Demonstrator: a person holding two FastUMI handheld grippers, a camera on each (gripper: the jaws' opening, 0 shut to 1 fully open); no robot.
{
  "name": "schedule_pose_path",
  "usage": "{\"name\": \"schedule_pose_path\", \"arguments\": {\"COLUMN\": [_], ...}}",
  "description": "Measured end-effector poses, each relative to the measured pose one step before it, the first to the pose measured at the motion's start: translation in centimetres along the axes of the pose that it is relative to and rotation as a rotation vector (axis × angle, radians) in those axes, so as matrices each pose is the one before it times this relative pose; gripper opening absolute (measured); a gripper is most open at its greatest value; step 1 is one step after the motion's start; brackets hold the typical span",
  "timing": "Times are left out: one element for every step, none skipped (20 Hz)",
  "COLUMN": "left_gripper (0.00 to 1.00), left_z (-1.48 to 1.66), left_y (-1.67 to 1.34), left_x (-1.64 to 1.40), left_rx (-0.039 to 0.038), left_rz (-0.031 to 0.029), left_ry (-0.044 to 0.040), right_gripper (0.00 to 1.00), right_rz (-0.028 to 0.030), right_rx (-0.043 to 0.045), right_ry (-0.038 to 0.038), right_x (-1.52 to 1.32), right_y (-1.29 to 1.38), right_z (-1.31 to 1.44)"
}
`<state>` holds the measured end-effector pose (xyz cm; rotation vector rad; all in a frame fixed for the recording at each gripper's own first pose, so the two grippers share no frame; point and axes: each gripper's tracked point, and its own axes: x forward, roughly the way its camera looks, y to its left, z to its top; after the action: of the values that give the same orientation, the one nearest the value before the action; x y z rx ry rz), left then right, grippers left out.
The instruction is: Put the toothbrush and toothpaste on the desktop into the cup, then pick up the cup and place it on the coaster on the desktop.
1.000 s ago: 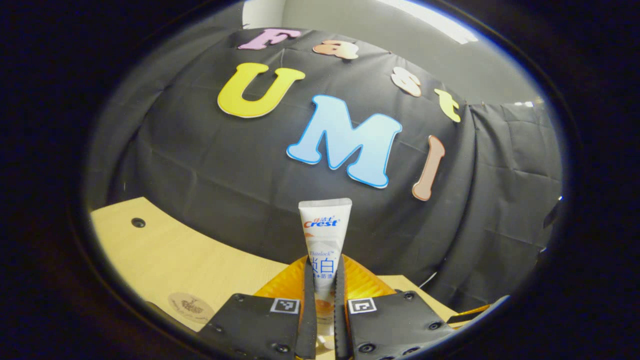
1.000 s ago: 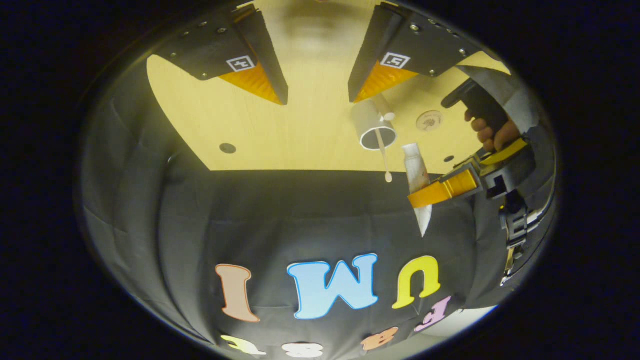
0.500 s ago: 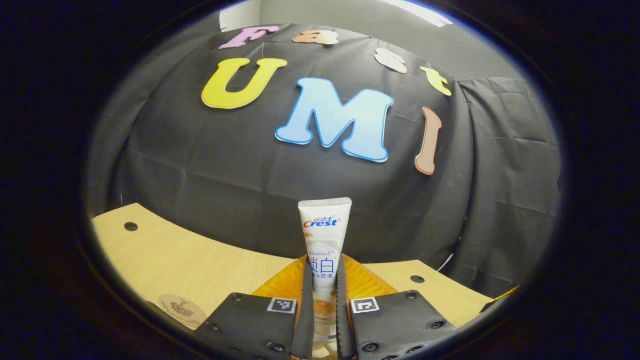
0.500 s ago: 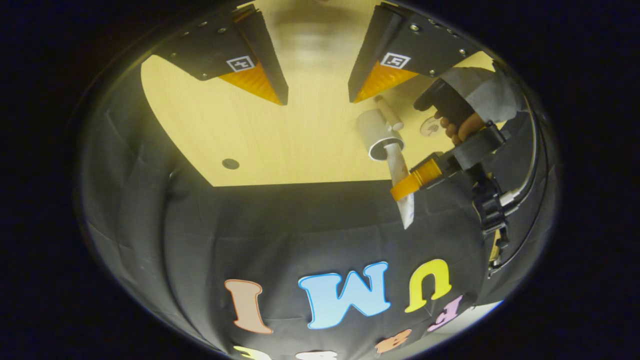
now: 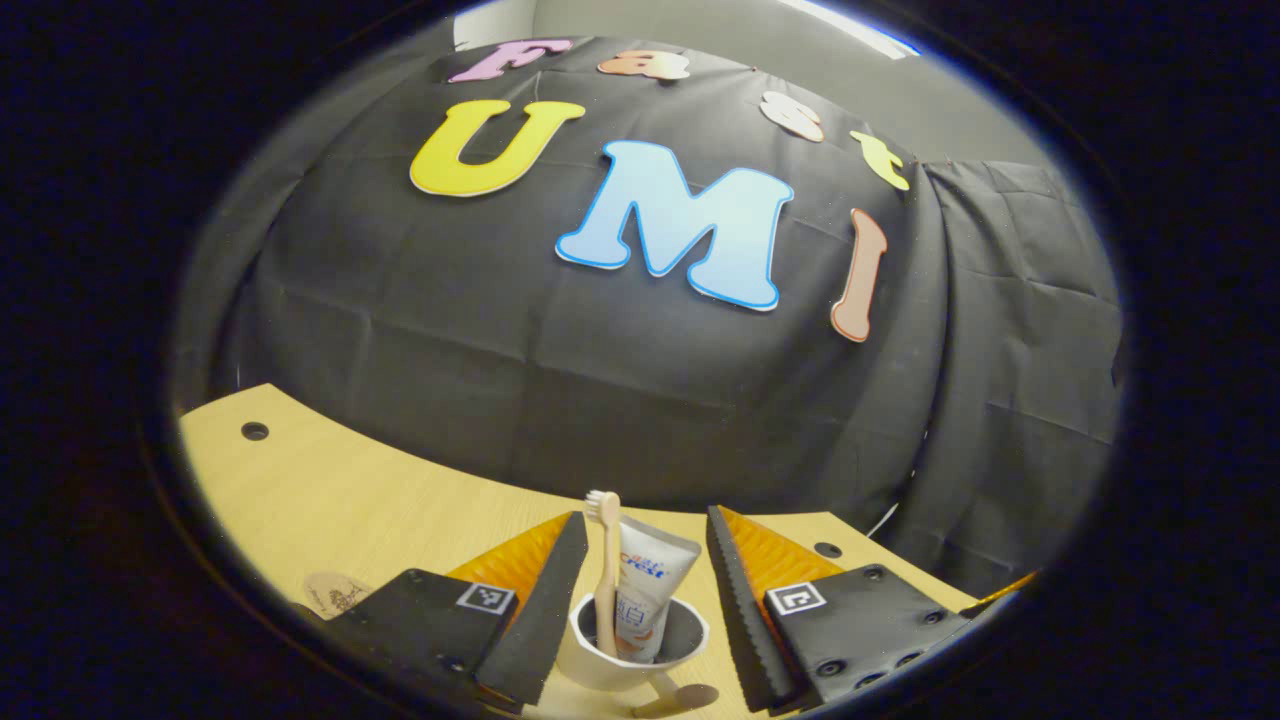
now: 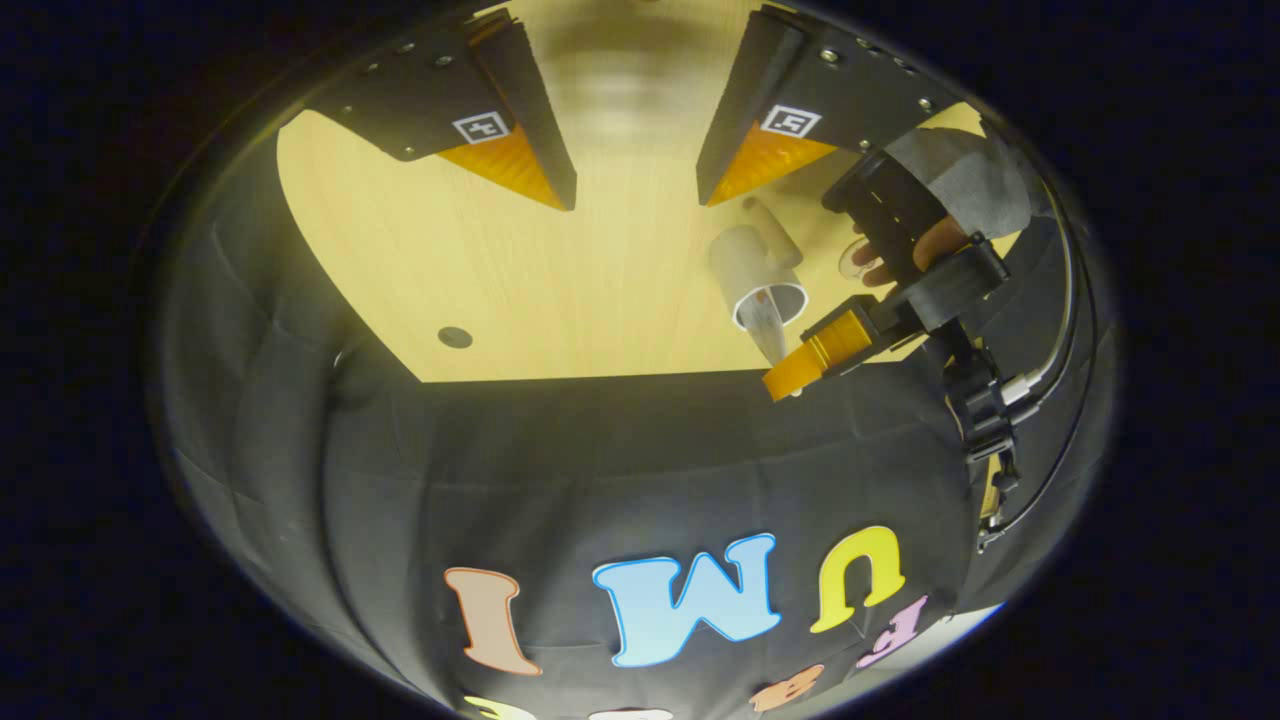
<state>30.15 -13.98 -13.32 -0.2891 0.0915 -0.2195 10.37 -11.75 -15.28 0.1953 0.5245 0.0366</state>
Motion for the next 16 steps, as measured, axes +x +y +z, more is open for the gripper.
{"name": "schedule_pose_path", "arguments": {"left_gripper": [0.8,0.83,0.94,0.95,0.95,0.95,0.95,0.95,0.95,0.95,0.95,0.95,0.95,0.95,0.95,0.95], "left_z": [0.021,-0.006,0.064,0.007,0.092,0.046,0.147,0.105,0.278,0.267,0.082,0.256,0.138,0.112,0.09,0.104], "left_y": [0.109,0.116,0.197,0.21,0.219,0.308,0.185,0.312,0.365,0.492,0.624,0.728,0.921,0.794,0.784,0.672], "left_x": [0.044,-0.188,-0.035,-0.43,-0.357,-0.383,-0.343,-0.431,-0.47,-0.442,-0.439,-0.647,-0.644,-0.502,-0.526,-0.387], "left_rx": [0.00867,0.0037,-0.00133,-0.00313,0.0003,0.00403,0.00456,0.00445,0.0052,0.00699,0.00423,0.00238,0.00527,0.00302,0.00065,0.00113], "left_rz": [0.00007,0.00312,-0.00264,-0.00047,0.00105,0.00446,0.00376,0.0023,0.00621,0.00964,0.00849,0.00878,0.01646,0.01197,0.00878,0.01009], "left_ry": [0.00199,0.00317,0.00703,0.00904,0.00725,0.00885,0.00637,0.00627,0.0039,0.00479,0.00416,0.0061,0.00646,0.0046,0.00521,0.00307], "right_gripper": [0.76,0.76,0.76,0.76,0.76,0.76,0.76,0.76,0.76,0.76,0.76,0.76,0.73,0.73,0.73,0.76], "right_rz": [0.00384,0.00225,0.00469,0.0037,0.00359,0.0053,0.00554,0.00573,0.00296,0.0047,0.00566,0.00922,0.00789,0.00673,0.00682,0.00634], "right_rx": [0.00367,0.00233,-0.00125,-0.0053,-0.00487,-0.00465,-0.0045,-0.00495,-0.00508,-0.00268,-0.00031,-0.00275,-0.00526,-0.0023,-0.00104,-0.00205], "right_ry": [0.00204,0.00113,0.00109,-0.00011,0.0014,-0.00087,-0.00127,-0.00081,0.00227,0.00478,0.00165,0.00176,0.01141,0.00772,0.00856,0.01097], "right_x": [0.097,0.081,0.117,0.194,0.118,0.24,0.224,0.311,0.293,0.323,0.312,0.306,0.654,0.423,0.44,0.502], "right_y": [0.348,0.373,0.522,0.452,0.378,0.429,0.403,0.543,0.473,0.451,0.562,0.75,0.788,0.437,0.54,0.482], "right_z": [0.044,-0.034,0.062,-0.027,0.195,0.144,0.278,0.182,0.178,0.081,0.237,0.24,0.076,-0.024,0.109,-0.022]}}
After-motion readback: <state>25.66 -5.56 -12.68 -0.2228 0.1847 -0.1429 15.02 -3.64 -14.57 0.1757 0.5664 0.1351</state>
